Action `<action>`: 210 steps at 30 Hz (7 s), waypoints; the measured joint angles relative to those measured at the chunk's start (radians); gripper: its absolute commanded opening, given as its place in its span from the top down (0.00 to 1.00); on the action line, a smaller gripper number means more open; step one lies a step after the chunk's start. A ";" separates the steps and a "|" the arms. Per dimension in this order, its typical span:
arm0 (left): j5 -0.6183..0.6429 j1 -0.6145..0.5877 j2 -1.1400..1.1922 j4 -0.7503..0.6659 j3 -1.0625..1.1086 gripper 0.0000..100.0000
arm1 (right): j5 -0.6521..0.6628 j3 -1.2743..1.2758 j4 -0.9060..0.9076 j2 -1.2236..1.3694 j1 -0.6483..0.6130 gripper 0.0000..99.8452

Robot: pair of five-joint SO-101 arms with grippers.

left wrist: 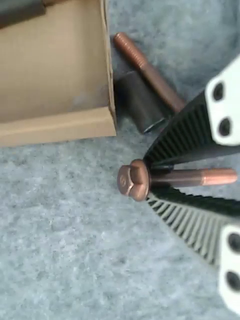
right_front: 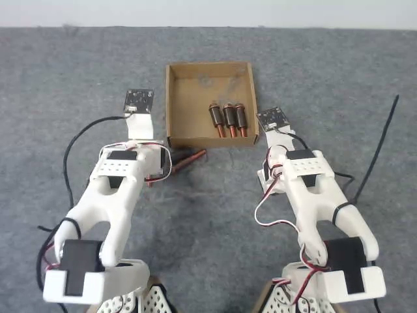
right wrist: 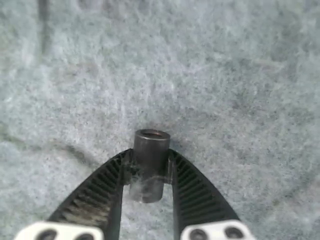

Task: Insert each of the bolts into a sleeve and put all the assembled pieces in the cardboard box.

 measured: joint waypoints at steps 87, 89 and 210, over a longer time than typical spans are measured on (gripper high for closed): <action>-0.003 0.000 0.000 -0.014 0.000 0.99 | 0.002 0.654 -2.541 0.520 -0.167 0.99; -0.003 0.000 0.000 -0.014 0.000 0.99 | 0.002 0.698 -2.541 0.505 -0.190 0.99; 0.353 0.252 -0.514 -0.914 0.500 0.99 | 0.000 0.431 -2.398 0.612 -0.416 0.99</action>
